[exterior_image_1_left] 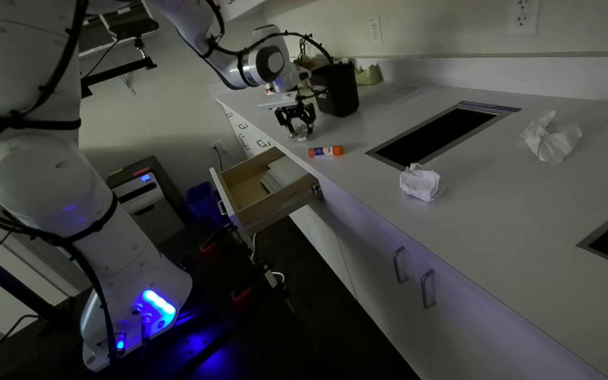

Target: Remove the case of pins from the open drawer then close the drawer

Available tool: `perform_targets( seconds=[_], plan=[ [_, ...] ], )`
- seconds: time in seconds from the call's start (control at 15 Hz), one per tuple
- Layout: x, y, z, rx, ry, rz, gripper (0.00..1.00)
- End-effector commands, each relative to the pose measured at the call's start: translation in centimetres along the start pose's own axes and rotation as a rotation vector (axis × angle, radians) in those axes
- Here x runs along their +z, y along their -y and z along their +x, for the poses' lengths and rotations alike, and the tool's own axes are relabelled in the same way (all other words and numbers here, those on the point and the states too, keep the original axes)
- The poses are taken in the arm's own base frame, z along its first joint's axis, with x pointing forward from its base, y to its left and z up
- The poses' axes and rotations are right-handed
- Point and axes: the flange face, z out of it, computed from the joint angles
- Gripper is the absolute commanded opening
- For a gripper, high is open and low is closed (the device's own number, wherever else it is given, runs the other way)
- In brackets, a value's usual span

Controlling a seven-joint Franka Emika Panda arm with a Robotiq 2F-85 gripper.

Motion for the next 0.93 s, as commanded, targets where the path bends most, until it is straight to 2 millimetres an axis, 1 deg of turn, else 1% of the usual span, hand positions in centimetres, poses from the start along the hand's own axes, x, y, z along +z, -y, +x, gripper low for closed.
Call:
perform_targets(
  seconds=[0.0,0.13,0.2,0.27,0.33,0.53,0.67,0.87],
  plan=[
    [0.5,-0.4,0.7,0.048,0.009,0.005,0.49],
    [0.5,-0.5,0.7,0.053,0.015,0.002,0.49],
    [0.4,-0.5,0.7,0.057,0.015,-0.001,0.94],
    [0.2,-0.5,0.7,0.061,0.009,-0.002,0.94],
    [0.0,-0.4,0.7,0.061,0.005,-0.001,1.00],
    [-1.8,0.0,0.4,0.054,-0.011,-0.005,1.00],
    [-3.5,0.5,0.0,0.037,-0.029,-0.012,1.00],
    [-6.8,1.5,-1.0,0.006,-0.053,-0.019,1.00]
  ],
)
